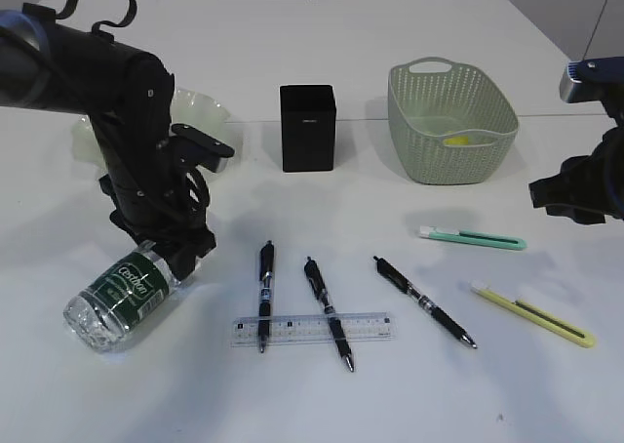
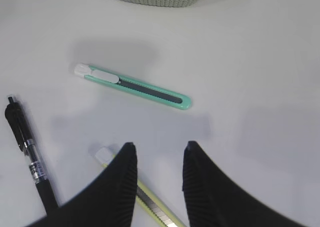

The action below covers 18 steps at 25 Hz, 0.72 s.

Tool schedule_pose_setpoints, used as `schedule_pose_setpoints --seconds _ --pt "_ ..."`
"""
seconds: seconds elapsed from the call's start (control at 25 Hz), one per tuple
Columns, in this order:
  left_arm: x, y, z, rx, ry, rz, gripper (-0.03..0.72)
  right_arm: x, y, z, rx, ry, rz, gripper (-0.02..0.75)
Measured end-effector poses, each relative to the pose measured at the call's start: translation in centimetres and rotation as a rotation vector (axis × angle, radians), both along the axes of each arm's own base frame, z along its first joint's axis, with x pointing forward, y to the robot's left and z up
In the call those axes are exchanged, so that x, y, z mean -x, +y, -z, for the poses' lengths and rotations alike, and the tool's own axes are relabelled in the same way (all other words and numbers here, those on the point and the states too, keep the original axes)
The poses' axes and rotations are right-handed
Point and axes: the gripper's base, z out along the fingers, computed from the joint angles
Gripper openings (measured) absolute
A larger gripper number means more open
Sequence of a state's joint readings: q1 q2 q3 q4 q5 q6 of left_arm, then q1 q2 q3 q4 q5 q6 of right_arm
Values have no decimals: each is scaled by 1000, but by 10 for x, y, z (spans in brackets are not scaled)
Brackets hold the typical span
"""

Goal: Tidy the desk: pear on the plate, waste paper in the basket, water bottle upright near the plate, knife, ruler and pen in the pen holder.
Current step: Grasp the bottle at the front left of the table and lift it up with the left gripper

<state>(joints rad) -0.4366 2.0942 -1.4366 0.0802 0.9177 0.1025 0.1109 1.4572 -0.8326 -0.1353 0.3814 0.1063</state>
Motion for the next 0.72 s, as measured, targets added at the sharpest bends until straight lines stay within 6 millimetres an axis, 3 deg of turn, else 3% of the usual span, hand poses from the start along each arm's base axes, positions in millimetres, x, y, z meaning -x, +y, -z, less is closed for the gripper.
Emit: schedule_pose_setpoints --seconds 0.72 --pt "2 0 -56 91 -170 -7 377 0 0 0 0 0 0 239"
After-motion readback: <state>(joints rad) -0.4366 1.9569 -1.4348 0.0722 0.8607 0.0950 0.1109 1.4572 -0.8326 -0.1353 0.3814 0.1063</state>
